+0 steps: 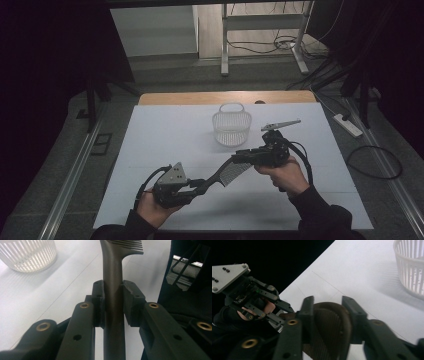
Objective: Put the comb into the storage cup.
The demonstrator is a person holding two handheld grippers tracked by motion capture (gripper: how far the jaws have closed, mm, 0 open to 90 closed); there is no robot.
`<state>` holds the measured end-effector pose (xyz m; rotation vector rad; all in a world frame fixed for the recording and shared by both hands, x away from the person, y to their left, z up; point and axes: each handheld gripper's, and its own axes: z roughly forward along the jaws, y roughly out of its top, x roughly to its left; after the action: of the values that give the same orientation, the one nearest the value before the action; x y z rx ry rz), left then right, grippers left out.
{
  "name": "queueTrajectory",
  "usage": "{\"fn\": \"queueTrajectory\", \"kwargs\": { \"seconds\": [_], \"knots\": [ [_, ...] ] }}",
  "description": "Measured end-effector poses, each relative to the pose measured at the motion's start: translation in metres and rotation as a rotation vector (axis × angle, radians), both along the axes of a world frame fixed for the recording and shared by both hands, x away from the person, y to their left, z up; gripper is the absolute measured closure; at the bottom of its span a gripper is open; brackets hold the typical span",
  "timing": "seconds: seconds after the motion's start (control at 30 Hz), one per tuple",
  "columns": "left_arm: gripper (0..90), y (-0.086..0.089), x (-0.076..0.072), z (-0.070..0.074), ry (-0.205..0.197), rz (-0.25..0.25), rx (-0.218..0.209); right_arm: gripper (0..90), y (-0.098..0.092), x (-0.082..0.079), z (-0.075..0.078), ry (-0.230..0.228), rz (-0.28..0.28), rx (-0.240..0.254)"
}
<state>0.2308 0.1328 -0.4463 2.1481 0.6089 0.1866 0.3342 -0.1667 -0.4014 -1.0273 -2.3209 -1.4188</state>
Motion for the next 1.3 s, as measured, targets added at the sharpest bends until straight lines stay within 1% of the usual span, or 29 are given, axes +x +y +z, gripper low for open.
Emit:
{"fn": "queueTrajectory", "kwargs": {
  "seconds": [0.13,0.2,0.23,0.27,0.3,0.33,0.43,0.5,0.57,0.63,0.73,0.8,0.83,0.9,0.93,1.17,1.23,1.3],
  "knots": [
    [72.2,-0.001,0.001,-0.003,-0.008,-0.006,0.015,74.3,-0.004,0.004,-0.004,0.064,0.007,0.072],
    [72.1,-0.003,0.002,-0.004,-0.007,-0.009,0.032,77.6,-0.006,0.006,-0.006,0.103,0.012,0.109],
    [71.9,-0.004,0.002,-0.005,-0.012,-0.007,0.043,81.4,-0.007,0.006,-0.007,0.126,0.019,0.137],
    [71.8,-0.004,0.003,-0.006,-0.008,-0.012,0.044,83.3,-0.007,0.007,-0.007,0.165,0.031,0.175],
    [71.8,-0.005,0.003,-0.007,-0.004,-0.011,0.045,83.4,-0.007,0.007,-0.008,0.180,0.031,0.183],
    [71.5,-0.005,0.003,-0.007,-0.004,-0.009,0.049,83.8,-0.007,0.006,-0.008,0.174,0.033,0.182],
    [69.8,-0.003,0.006,-0.007,0.014,0.003,0.027,84.0,-0.007,0.006,-0.007,0.193,0.029,0.191],
    [68.0,-0.002,0.006,-0.007,0.015,0.022,0.015,84.0,-0.007,0.005,-0.007,0.189,0.028,0.190],
    [61.7,0.001,0.008,-0.007,0.017,0.039,0.003,84.0,-0.006,0.004,-0.007,0.179,0.023,0.173],
    [58.0,0.003,0.008,-0.006,0.021,0.052,-0.008,84.0,-0.006,0.003,-0.007,0.169,0.023,0.174],
    [48.5,0.004,0.009,-0.006,0.030,0.061,-0.010,84.0,-0.007,0.003,-0.006,0.152,0.020,0.175],
    [43.2,0.005,0.010,-0.007,0.051,0.065,-0.013,84.0,-0.008,0.002,-0.005,0.136,0.017,0.173],
    [39.7,0.005,0.010,-0.007,0.061,0.071,-0.009,84.0,-0.008,0.002,-0.004,0.129,0.016,0.165],
    [35.6,0.007,0.010,-0.008,0.068,0.079,-0.002,84.0,-0.009,0.000,-0.004,0.102,0.011,0.143],
    [32.9,0.008,0.010,-0.008,0.071,0.082,-0.002,84.0,-0.009,0.000,-0.004,0.096,0.011,0.141],
    [19.7,0.019,0.009,-0.009,0.093,0.105,-0.014,84.0,-0.014,-0.001,-0.002,0.071,-0.004,0.140],
    [17.0,0.023,0.008,-0.008,0.094,0.118,-0.013,84.0,-0.016,-0.001,-0.001,0.064,-0.010,0.140],
    [12.7,0.027,0.008,-0.008,0.103,0.134,-0.025,84.0,-0.017,-0.001,-0.001,0.055,-0.015,0.137]
  ]
}}
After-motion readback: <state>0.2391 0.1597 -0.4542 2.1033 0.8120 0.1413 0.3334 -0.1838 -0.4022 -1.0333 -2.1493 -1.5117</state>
